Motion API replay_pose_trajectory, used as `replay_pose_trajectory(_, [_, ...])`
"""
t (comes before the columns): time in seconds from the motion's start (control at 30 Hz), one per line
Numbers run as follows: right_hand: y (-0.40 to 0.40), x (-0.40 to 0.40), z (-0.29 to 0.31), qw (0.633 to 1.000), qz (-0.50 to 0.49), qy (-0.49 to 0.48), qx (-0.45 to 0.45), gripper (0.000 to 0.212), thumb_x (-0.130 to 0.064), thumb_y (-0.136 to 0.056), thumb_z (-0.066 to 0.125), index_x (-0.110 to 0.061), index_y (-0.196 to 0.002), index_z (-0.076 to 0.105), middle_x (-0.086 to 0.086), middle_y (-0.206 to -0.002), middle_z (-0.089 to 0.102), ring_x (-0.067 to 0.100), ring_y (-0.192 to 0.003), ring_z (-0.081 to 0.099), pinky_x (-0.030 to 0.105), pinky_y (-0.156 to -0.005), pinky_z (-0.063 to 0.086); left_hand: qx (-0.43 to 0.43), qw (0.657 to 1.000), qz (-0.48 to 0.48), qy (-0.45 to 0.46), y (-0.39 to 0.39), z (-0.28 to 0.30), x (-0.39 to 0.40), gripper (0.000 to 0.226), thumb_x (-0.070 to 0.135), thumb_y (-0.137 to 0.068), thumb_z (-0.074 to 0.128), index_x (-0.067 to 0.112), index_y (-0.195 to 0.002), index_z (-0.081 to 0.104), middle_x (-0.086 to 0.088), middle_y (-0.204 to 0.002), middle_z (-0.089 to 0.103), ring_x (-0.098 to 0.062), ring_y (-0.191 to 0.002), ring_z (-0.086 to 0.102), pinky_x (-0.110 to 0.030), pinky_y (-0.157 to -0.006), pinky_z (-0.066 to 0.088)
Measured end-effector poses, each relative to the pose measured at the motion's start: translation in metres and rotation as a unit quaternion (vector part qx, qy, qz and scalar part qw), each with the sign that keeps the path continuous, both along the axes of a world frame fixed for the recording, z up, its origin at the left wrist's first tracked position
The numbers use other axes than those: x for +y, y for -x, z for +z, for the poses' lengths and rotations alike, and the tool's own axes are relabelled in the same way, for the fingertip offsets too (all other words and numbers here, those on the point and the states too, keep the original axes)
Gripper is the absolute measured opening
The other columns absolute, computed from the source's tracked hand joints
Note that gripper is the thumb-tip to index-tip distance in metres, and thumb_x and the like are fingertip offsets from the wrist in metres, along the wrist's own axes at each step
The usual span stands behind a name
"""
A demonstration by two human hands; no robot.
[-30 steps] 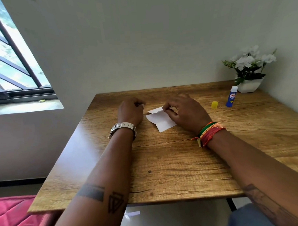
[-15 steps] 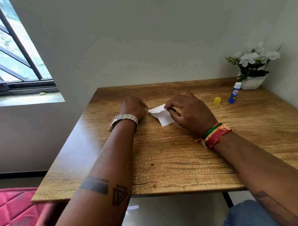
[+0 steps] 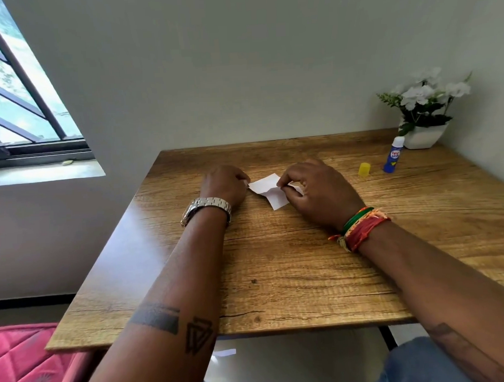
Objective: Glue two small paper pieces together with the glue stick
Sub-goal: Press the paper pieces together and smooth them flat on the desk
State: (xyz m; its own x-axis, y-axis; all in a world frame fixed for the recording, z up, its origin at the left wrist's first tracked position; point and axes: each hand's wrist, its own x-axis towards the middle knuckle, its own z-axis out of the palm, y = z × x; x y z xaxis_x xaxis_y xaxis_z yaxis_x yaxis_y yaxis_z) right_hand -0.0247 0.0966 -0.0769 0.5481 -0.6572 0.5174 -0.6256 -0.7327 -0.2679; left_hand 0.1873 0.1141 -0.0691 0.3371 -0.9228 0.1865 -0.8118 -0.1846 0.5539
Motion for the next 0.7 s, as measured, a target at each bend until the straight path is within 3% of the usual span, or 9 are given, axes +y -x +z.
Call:
replay_pose_trajectory(0.37, [0.0021,-0.0019,0.0048,0.994,-0.039,0.033,-0.101,0.013,-0.022,-0.093,0.062,-0.023,-0.101,0.072,-0.008,-0.103,0.071,0.017,-0.103,0.056,0.032,-0.077,0.047,-0.009,1.000,0.013,0.014,0.0023,-0.0047,-0.0008,0.015,0.022,-0.090,0.072,0.032,-0.099,0.078,0.003,-0.119,0.071,-0.018,-0.109,0.063,-0.024,-0.081,0.041])
replay_pose_trajectory(0.7, [-0.0031,-0.0023,0.0002,0.997,-0.045,0.042,-0.047,0.010,-0.020,-0.093,0.062,-0.022,-0.099,0.070,-0.006,-0.103,0.071,0.018,-0.104,0.054,0.027,-0.074,0.038,0.005,1.000,0.009,0.022,0.0026,-0.0066,-0.0011,0.015,0.017,-0.091,0.070,0.027,-0.098,0.079,0.002,-0.114,0.073,-0.018,-0.106,0.065,-0.024,-0.084,0.046])
